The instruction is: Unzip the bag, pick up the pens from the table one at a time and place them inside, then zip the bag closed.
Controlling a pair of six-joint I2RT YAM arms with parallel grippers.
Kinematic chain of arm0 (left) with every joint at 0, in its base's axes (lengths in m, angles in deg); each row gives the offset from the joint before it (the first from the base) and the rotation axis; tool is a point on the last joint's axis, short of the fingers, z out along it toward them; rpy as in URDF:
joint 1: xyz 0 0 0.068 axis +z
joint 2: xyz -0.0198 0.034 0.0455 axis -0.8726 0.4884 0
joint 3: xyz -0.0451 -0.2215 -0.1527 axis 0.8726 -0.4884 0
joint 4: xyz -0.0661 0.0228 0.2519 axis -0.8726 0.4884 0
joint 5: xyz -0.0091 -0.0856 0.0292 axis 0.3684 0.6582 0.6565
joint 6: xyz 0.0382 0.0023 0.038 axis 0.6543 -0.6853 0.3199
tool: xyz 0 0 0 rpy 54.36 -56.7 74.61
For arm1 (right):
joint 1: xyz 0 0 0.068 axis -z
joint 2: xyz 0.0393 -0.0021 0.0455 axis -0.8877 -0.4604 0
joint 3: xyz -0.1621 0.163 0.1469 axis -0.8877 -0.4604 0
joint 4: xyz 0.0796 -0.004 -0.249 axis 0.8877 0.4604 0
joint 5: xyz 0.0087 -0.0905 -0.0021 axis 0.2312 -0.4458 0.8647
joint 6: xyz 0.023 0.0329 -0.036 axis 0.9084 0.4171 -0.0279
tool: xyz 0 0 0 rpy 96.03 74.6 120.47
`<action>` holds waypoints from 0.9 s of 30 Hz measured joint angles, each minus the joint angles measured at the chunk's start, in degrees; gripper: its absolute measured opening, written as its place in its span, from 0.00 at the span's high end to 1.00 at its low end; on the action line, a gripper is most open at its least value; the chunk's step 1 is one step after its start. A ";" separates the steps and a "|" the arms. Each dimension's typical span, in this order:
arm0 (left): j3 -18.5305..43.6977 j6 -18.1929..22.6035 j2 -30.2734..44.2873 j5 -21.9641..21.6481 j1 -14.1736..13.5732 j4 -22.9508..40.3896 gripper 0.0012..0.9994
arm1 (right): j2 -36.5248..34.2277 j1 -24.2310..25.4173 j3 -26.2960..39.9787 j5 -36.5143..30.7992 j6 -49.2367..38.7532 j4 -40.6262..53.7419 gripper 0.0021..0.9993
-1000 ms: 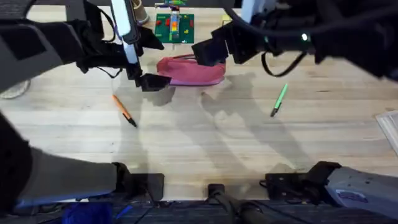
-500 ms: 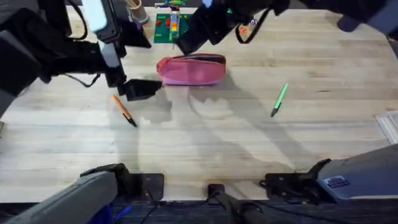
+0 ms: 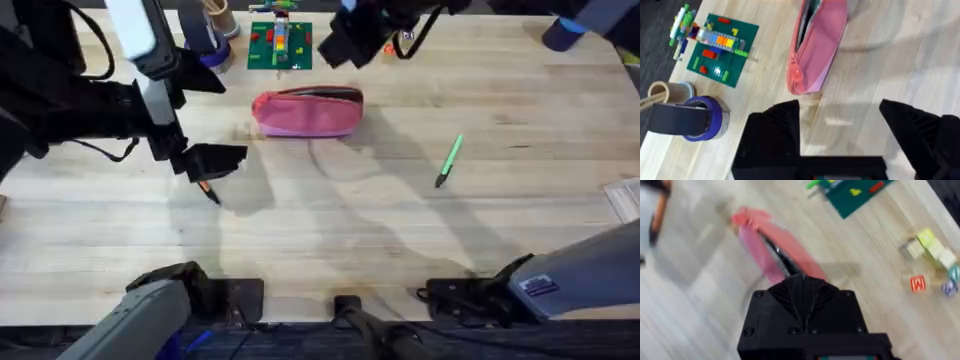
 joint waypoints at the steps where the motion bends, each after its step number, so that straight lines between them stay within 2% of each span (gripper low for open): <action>1: 0.00 -0.01 0.00 -0.02 0.03 0.02 0.01 | -0.35 0.22 0.02 1.44 -3.41 0.80 0.97; 5: 0.00 0.00 0.00 -0.11 0.02 0.02 0.01 | -2.87 0.16 0.04 6.39 -16.12 1.93 0.97; 11: 0.00 -0.01 0.00 -0.17 0.02 0.03 0.01 | -7.64 0.06 0.04 8.85 -27.82 1.86 0.97; 17: 0.00 -0.01 0.00 -0.17 0.02 0.02 0.01 | -10.38 0.06 0.04 9.41 -31.92 1.14 0.97; 27: 0.00 0.00 0.00 -0.17 0.02 0.02 0.01 | -12.54 0.07 0.04 9.61 -33.17 -2.56 0.97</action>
